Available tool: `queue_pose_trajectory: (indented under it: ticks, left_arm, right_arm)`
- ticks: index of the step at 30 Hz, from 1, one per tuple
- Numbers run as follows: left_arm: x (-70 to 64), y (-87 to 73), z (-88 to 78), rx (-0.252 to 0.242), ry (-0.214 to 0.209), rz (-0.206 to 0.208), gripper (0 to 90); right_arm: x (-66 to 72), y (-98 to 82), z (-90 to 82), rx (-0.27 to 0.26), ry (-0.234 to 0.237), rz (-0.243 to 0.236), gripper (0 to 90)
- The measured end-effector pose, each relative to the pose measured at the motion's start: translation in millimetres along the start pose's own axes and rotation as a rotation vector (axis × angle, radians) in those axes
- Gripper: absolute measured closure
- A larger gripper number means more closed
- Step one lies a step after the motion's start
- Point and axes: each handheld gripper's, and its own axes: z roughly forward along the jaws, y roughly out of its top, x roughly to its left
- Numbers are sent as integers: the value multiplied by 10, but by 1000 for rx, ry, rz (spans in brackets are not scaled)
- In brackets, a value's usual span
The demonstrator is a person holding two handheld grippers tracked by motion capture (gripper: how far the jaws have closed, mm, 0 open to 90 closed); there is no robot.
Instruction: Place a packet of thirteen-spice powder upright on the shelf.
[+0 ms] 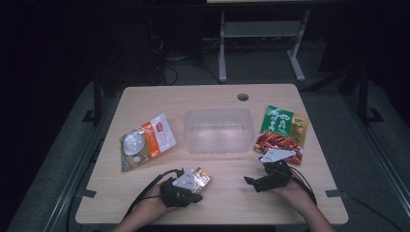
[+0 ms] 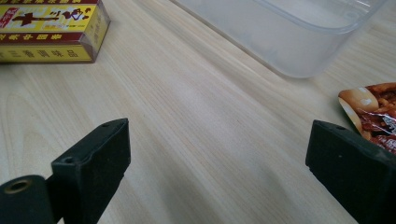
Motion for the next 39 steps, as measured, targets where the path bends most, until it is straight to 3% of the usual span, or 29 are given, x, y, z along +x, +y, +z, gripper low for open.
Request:
queue_pose_trajectory:
  ticks: [2, 12, 21, 23, 26, 30, 39]
  left_arm:
    - [15, -33, -25, 21, 18, 9, 897]
    - [170, -244, -194, 27, 92, -34, 897]
    - [196, -268, -290, -23, 71, -54, 892]
    - [212, -284, -341, -40, 72, -62, 865]
    - [260, -321, -438, -73, 78, -70, 833]
    - [324, -388, -532, -105, 82, -92, 713]
    - [414, -516, -685, -138, 122, -118, 532]
  right_arm:
    - [2, 0, 4, -1, -1, 3, 62]
    - [2, -1, 13, 4, 1, 3, 62]
    - [31, -3, 6, -9, 1, -3, 60]
    - [30, -4, 16, 21, 26, 16, 44]
    - [24, -6, 24, 31, 31, 1, 38]
    - [36, -2, 20, 31, 52, -2, 43]
    - [40, -4, 47, 49, 60, 0, 48]
